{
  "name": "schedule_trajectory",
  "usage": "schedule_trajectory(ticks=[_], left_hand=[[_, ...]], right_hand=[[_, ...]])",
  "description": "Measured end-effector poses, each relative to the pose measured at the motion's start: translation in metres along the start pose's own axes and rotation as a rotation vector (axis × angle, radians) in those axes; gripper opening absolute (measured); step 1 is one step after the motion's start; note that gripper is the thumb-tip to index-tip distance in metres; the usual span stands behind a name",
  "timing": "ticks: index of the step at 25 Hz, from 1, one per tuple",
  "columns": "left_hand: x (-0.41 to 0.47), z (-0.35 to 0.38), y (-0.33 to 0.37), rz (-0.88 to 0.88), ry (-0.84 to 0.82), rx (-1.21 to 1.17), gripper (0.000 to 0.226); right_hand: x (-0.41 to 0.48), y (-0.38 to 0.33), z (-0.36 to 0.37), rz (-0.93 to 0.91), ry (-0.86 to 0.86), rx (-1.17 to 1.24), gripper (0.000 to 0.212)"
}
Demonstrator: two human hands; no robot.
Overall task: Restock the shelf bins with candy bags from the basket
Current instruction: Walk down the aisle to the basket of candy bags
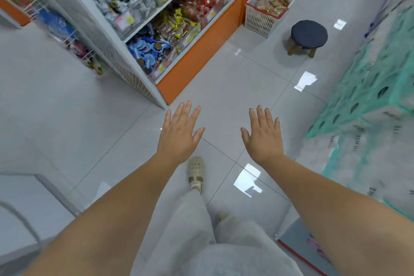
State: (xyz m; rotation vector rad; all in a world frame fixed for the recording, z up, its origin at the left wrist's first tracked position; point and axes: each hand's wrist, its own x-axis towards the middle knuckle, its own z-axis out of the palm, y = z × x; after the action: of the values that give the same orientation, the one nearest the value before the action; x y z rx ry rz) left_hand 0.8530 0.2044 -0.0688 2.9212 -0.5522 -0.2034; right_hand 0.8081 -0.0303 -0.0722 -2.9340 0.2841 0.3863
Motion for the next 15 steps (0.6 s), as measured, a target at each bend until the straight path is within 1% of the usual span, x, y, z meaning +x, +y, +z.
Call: schedule_trajectory(ticks=[4, 8, 11, 15], left_hand=[[0.076, 0.001, -0.024, 0.073, -0.047, 0.023, 0.060], [0.156, -0.013, -0.038, 0.165, -0.090, 0.045, 0.060], [0.210, -0.023, -0.035, 0.219, -0.097, 0.047, 0.060], [0.273, -0.031, -0.014, 0.285, -0.127, 0.035, 0.061]], right_hand=[[0.061, -0.009, -0.006, 0.085, -0.002, 0.011, 0.061], [0.120, -0.016, -0.025, 0.190, 0.035, 0.072, 0.061], [0.156, -0.010, -0.040, 0.252, 0.049, 0.091, 0.061], [0.197, 0.013, -0.060, 0.314, 0.057, 0.104, 0.061]])
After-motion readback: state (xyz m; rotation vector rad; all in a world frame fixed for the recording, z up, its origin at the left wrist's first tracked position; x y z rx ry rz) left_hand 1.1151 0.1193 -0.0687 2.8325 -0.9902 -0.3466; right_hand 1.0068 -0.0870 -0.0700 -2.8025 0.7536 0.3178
